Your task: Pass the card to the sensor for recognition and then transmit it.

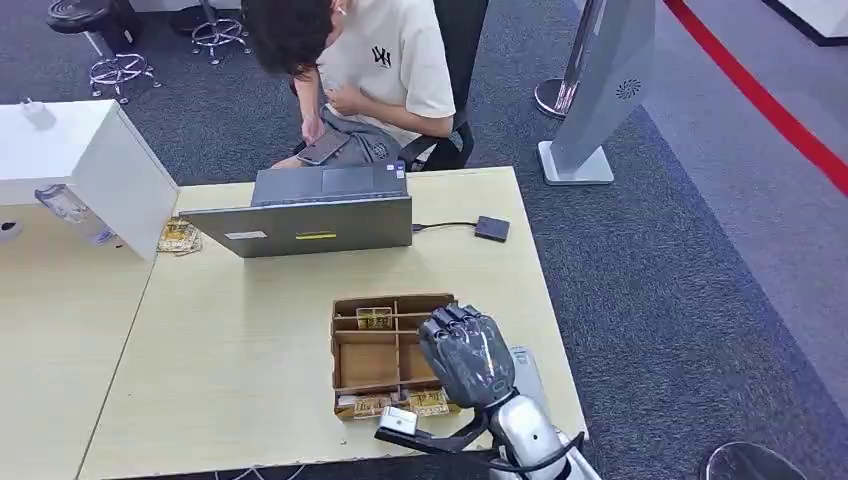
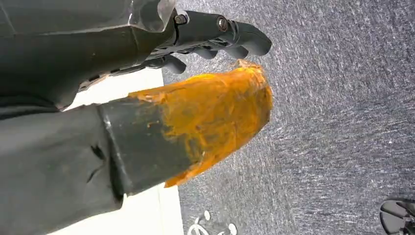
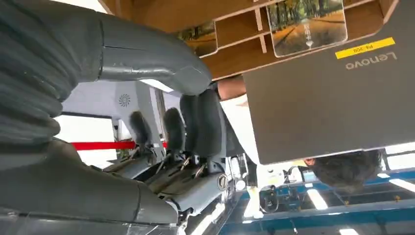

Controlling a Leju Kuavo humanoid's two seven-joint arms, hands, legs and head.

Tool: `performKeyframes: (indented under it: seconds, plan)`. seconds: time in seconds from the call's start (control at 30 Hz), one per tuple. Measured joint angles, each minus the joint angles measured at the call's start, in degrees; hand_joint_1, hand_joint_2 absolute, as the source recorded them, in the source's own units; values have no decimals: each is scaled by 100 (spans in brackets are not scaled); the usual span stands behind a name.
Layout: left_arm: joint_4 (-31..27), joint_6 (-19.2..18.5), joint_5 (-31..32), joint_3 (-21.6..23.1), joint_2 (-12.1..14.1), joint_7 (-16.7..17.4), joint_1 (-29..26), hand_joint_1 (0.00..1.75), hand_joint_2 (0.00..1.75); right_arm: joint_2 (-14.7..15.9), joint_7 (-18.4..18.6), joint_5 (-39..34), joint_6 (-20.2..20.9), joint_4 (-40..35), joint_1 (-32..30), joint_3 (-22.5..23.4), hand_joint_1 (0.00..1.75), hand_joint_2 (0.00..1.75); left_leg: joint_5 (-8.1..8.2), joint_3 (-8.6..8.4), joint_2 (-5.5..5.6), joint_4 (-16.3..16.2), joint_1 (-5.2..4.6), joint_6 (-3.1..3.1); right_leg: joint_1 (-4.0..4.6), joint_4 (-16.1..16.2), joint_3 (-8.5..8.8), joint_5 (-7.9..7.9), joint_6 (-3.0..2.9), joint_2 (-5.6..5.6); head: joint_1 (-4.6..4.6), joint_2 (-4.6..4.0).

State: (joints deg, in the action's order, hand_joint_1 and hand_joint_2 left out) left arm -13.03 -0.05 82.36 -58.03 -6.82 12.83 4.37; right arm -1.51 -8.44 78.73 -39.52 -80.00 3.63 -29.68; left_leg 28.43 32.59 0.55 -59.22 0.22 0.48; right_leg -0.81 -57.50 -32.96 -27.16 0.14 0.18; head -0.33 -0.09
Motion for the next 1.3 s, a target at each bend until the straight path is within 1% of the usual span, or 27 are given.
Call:
performKeyframes:
  seconds: [0.03, 0.07, 0.13, 0.17, 0.2, 0.23, 0.33, 0.37, 0.43, 0.5, 0.53, 0.57, 0.63, 0.7, 0.73, 0.8, 0.83, 0.9, 0.93, 1.1, 1.2, 1.23, 1.27, 1.3]
  plan:
    - [0, -2, 0, -2, 0, 0, 0, 0, 0, 0, 2, -4, 0, 13, 2, 2, 115, 175, 0, 0, 0, 0, 0, 0, 0, 0, 0, 0, 0, 0, 0, 0]
    - [0, -2, 0, -7, 0, 0, 0, 0, 0, 0, 2, -4, 0, 31, 5, 7, 108, 175, 0, 0, 0, 0, 0, 0, 0, 0, 0, 0, 0, 0, 0, 0]
    - [0, -2, 0, -17, 0, 0, 0, 0, 0, 0, 2, -9, 0, 66, 16, 24, 103, 175, 0, 0, 0, 0, 0, 0, 0, 0, 0, 0, 0, 0, 0, 0]
    - [0, -2, 0, -22, 0, 0, 0, 0, 0, 0, 2, -35, 0, 88, 25, 31, 96, 175, 0, 0, 0, 0, 0, 0, 0, 0, 0, 0, 0, 0, 0, 0]
    - [0, -2, 0, -28, 0, 0, 0, 0, 0, 0, 2, -42, 0, 105, 32, 31, 82, 175, 0, 0, 0, 0, 0, 0, 0, 0, 0, 0, 0, 0, 0, 0]
    - [0, 0, 0, -39, 0, 0, 0, 0, 0, 0, 2, -44, 0, 118, 34, 33, 89, 175, 0, 0, 0, 0, 0, 0, 0, 0, 0, 0, 0, 0, 0, 0]
    - [0, 0, 0, -50, 0, 0, 0, 0, 0, 0, 2, -48, -2, 149, 38, 33, 89, 175, 0, 0, 0, 0, 0, 0, 0, 0, 0, 0, 0, 0, 0, 0]
    - [0, 0, 0, -50, 0, 0, 0, 0, 0, 0, 2, -59, -2, 153, 40, 33, 93, 175, 0, 0, 0, 0, 0, 0, 0, 0, 0, 0, 0, 0, 0, 0]
    - [0, -2, 0, -50, 0, 0, 0, 0, 0, 0, 2, -85, -2, 166, 51, 33, 91, 175, 0, 0, 0, 0, 0, 0, 0, 0, 0, 0, 0, 0, 0, 0]
    - [0, -2, 0, -50, 0, 0, 0, 0, 0, 0, 2, -100, -2, 186, 63, 35, 94, 175, 0, 0, 0, 0, 0, 0, 0, 0, 0, 0, 0, 0, 0, 0]
    - [0, -2, 0, -50, 0, 0, 0, 0, 0, 0, 2, -109, -2, 190, 68, 35, 86, 175, 0, 0, 0, 0, 0, 0, 0, 0, 0, 0, 0, 0, 0, 0]
    - [0, -2, 0, -50, 0, 0, 0, 0, 0, 0, 2, -131, -2, 199, 74, 35, 86, 175, 0, 0, 0, 0, 0, 0, 0, 0, 0, 0, 0, 0, 0, 0]
    - [0, -2, 0, -52, 0, 0, 0, 0, 0, 0, 4, -162, -2, 227, 93, 35, 91, 175, 0, 0, 0, 0, 0, 0, 0, 0, 0, 0, 0, 0, 0, 0]
    - [0, -2, 0, -50, 0, 0, 0, 0, 0, 0, 4, -192, -2, 254, 106, 35, 87, 175, 0, 0, 0, 0, 0, 0, 0, 0, 0, 0, 0, 0, 0, 0]
    - [0, -2, 0, -52, 0, 0, 0, 0, 0, 0, 4, -203, -2, 271, 112, 35, 80, 175, 0, 0, 0, 0, 0, 0, 0, 0, 0, 0, 0, 0, 0, 0]
    - [0, -2, 0, -52, 0, 0, 0, 0, 0, 0, 4, -223, -2, 312, 126, 37, 79, 175, 0, 0, 0, 0, 0, 0, 0, 0, 0, 0, 0, 0, 0, 0]
    - [0, -2, 0, -52, 0, 0, 0, 0, 0, 0, 4, -232, -2, 330, 134, 37, 82, 175, 0, 0, 0, 0, 0, 0, 0, 0, 0, 0, 0, 0, 0, 0]
    - [0, -4, 2, -52, 0, 0, 0, 0, 0, 0, 2, -256, -2, 369, 146, 48, 82, 175, 0, 0, 0, 0, 0, 0, 0, 0, 0, 0, 0, 0, 0, 0]
    - [0, -2, 2, -52, 0, 0, 0, 0, 0, -2, 2, -275, -2, 389, 154, 52, 105, 175, 0, 0, 0, 0, 0, 0, 0, 0, 0, 0, 0, 0, 0, 0]
    - [0, -4, 9, -52, 0, -13, 0, 0, 0, -2, -2, -319, -2, 523, 208, 83, 106, 175, 0, 0, 0, 0, 0, 0, 0, 0, 0, 0, 0, 0, 0, 0]
    - [0, -4, 9, -52, 0, -15, 0, 0, 0, -2, -2, -334, -2, 575, 221, 87, 80, 175, 0, 0, 0, 0, 0, 0, 0, 0, 0, 0, 0, 0, 0, 0]
    - [0, -4, 9, -52, 0, -15, 0, 0, 0, 0, -2, -334, -2, 588, 223, 87, 79, 175, 0, 0, 0, 0, 0, 0, 0, 0, 0, 0, 0, 0, 0, 0]
    - [0, -4, 9, -52, 0, -15, 0, 0, 0, -2, -2, -341, -2, 603, 228, 90, 72, 175, 0, 0, 0, 0, 0, 0, 0, 0, 0, 0, 0, 0, 2, 0]
    - [0, -4, 11, -52, 0, -15, 0, 0, 0, -2, -2, -350, -2, 625, 232, 94, 75, 175, 0, 0, 0, 0, 0, 0, 0, 0, 0, 0, 0, 0, 0, 0]
